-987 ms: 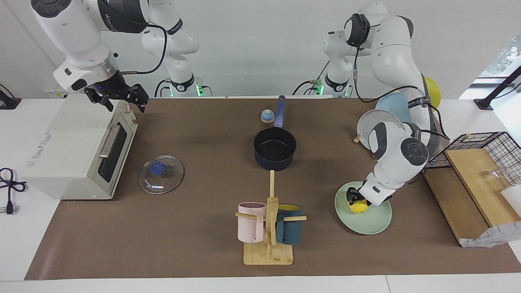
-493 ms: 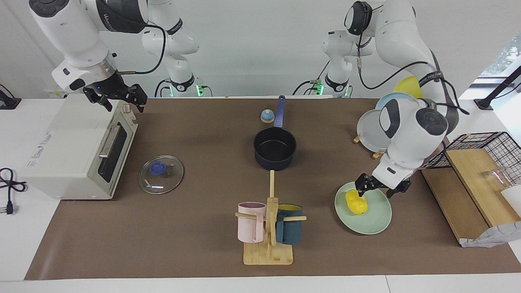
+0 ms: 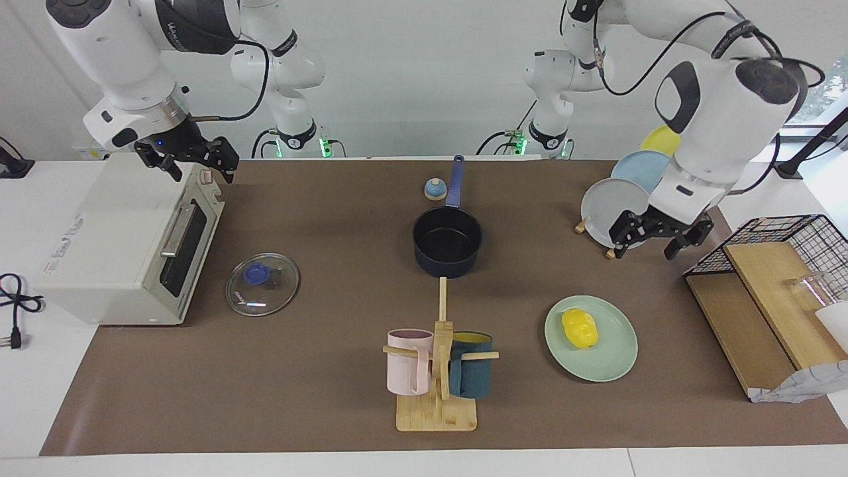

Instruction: Transfer potato from pot to plate

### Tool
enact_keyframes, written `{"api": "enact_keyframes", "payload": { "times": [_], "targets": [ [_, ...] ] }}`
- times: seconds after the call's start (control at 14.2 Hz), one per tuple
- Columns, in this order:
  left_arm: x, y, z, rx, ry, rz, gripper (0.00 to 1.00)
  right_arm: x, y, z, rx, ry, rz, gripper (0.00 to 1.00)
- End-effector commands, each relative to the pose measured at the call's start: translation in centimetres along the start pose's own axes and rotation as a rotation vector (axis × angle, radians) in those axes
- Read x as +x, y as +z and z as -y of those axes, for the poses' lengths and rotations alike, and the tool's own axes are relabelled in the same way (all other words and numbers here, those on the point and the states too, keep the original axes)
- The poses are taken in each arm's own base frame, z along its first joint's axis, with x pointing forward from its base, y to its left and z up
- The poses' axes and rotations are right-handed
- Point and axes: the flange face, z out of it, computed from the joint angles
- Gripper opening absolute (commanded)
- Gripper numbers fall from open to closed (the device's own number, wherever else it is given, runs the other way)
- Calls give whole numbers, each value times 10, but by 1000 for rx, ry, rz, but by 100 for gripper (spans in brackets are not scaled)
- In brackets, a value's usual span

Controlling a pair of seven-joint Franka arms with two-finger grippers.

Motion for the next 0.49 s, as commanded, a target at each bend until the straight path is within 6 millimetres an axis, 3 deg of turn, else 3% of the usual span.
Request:
{"api": "enact_keyframes", "payload": {
  "times": [0.0, 0.21, 0.42],
  "targets": [
    [-32, -17, 10, 19, -18, 47, 100, -4, 0, -1, 22, 24, -13, 100],
    [-59, -12, 9, 19, -23, 88, 100, -4, 0, -1, 22, 24, -13, 100],
    [-79, 14, 18, 20, -51, 91, 100, -4, 0, -1, 22, 24, -13, 100]
  ]
}}
